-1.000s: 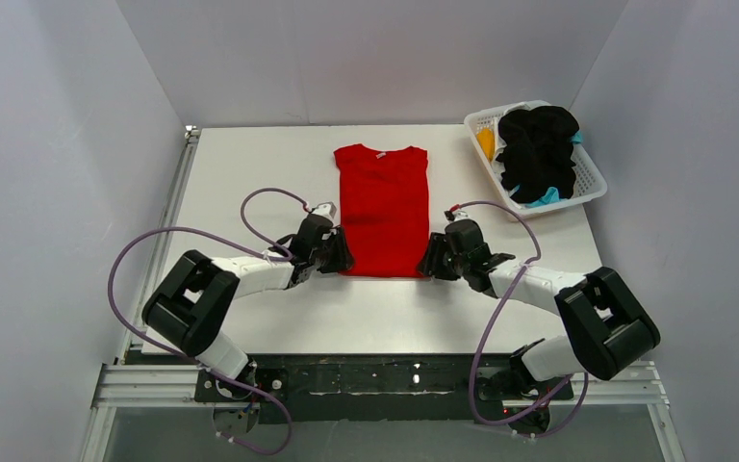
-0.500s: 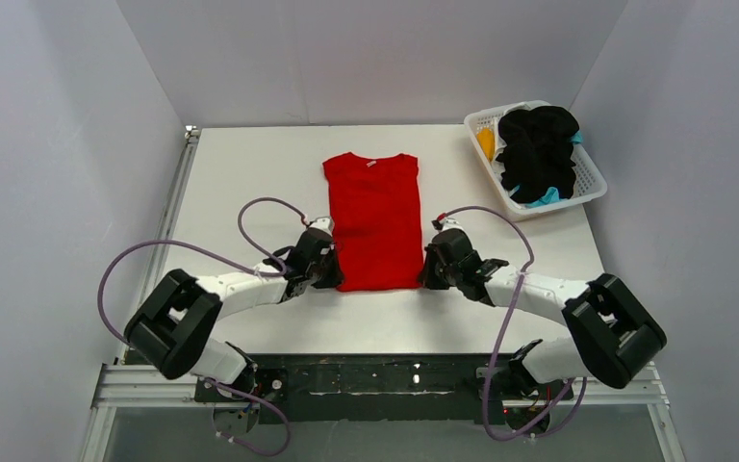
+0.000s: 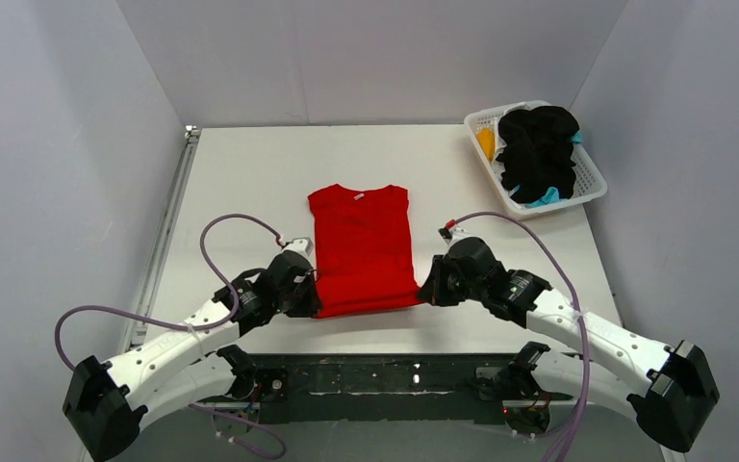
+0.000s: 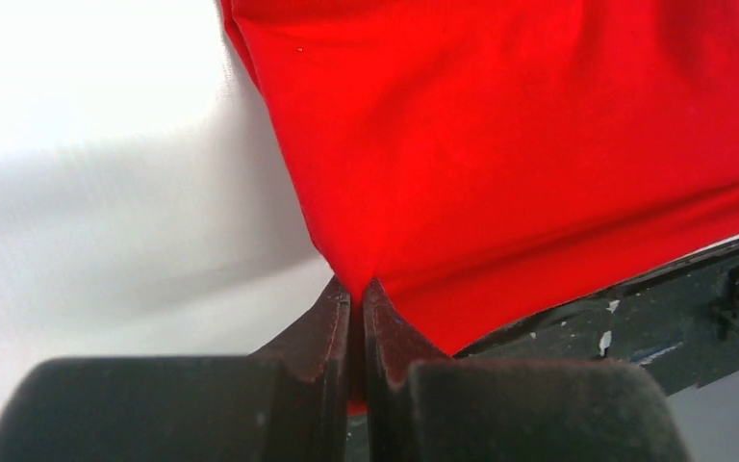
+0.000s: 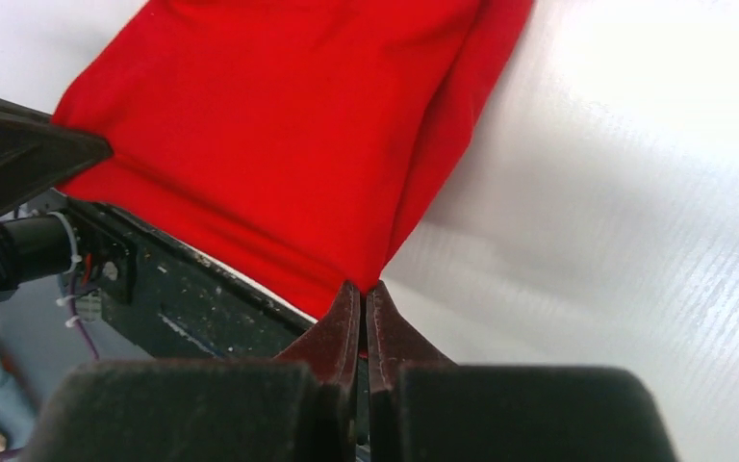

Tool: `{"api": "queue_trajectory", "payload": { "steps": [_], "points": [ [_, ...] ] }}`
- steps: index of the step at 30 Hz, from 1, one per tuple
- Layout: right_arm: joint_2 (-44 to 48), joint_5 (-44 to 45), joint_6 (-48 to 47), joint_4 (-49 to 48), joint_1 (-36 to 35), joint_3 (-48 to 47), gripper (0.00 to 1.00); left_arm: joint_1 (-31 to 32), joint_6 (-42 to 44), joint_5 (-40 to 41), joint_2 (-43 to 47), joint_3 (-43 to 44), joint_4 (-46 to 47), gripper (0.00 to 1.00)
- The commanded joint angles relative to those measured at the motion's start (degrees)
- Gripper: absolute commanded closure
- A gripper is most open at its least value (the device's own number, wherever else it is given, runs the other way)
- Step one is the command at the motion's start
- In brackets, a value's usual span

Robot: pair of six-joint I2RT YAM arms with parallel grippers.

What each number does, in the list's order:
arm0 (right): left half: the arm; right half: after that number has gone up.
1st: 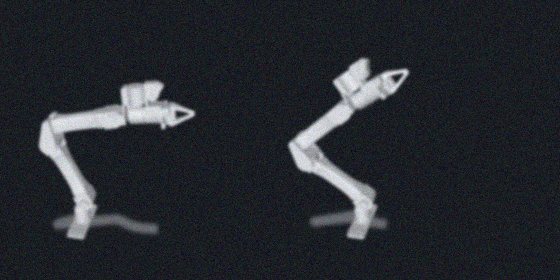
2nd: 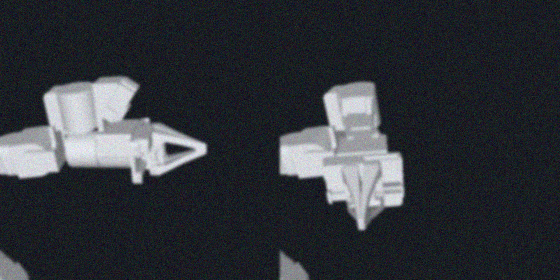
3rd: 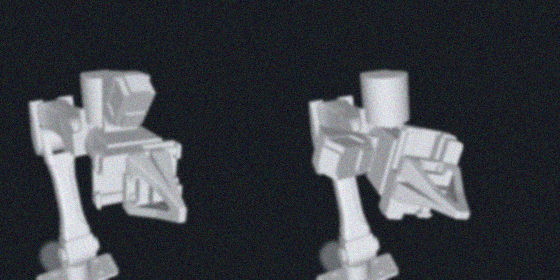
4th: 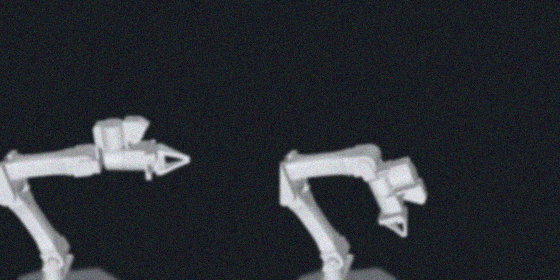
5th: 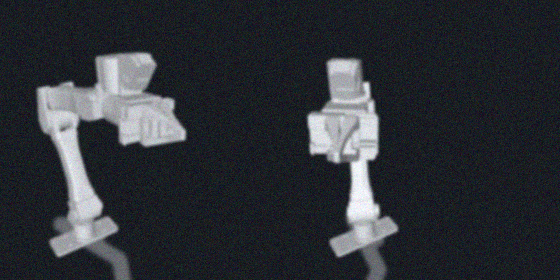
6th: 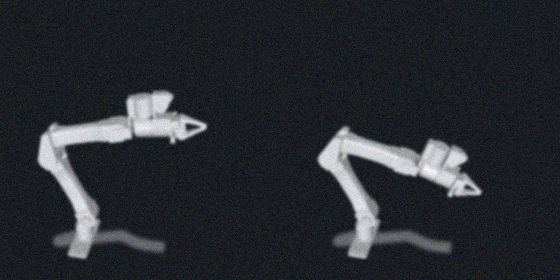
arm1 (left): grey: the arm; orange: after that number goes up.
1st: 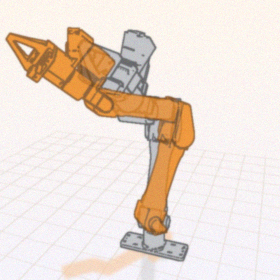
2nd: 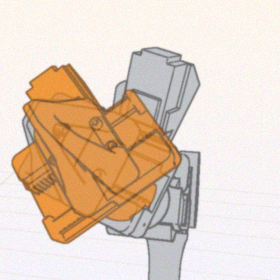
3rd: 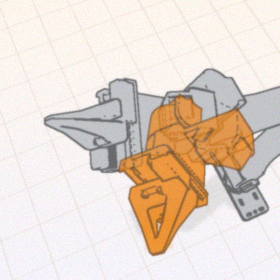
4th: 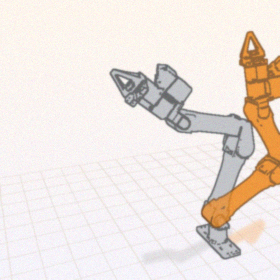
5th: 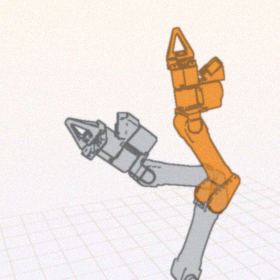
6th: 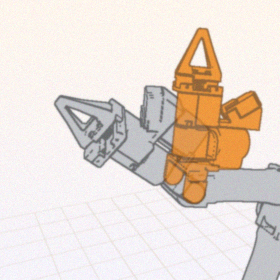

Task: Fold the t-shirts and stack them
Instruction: Fold the long partially folded tshirt into a neat square

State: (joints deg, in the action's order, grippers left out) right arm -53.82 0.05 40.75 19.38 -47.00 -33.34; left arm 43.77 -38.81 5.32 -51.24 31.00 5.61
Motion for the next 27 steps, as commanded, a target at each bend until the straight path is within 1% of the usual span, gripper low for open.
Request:
{"api": "queue_trajectory", "payload": {
  "steps": [1, 3, 7, 10, 13, 16, 20, 27],
  "points": [
    [0.4, 3.2, -1.0, 6.4, 0.8, -6.0, 0.99, -0.5, -1.2, 5.7, -1.3, 3.0, -16.5, 1.00],
    [-0.9, 5.3, -1.8, 6.4, 0.8, -9.2, 0.99, -0.5, -1.5, 6.2, -3.4, 5.3, -16.5, 1.00],
    [-5.2, 11.7, -4.7, 7.7, 1.7, -16.2, 0.99, -0.6, 0.6, 12.9, -8.2, 11.7, -18.8, 1.00],
    [-9.3, 10.7, -7.2, 7.1, 4.6, -21.3, 0.99, -1.1, 2.4, 16.5, -12.7, 18.3, -19.6, 1.00],
    [-13.2, 11.1, -9.5, 5.1, 6.6, -26.0, 0.99, -2.3, 4.4, 18.6, -17.5, 22.5, -18.0, 1.00],
    [-17.5, 11.6, -11.0, 4.4, 8.9, -31.5, 0.99, -6.1, 4.5, 16.5, -23.8, 27.6, -17.4, 1.00],
    [-23.4, 8.2, -12.7, 2.5, 12.4, -37.2, 0.99, -12.7, 4.3, 10.7, -31.4, 34.8, -17.5, 1.00],
    [-33.3, 5.1, -13.2, 3.2, 17.3, -46.9, 0.99, -17.0, 5.6, 9.9, -41.1, 45.9, -20.8, 1.00]
  ]
}}
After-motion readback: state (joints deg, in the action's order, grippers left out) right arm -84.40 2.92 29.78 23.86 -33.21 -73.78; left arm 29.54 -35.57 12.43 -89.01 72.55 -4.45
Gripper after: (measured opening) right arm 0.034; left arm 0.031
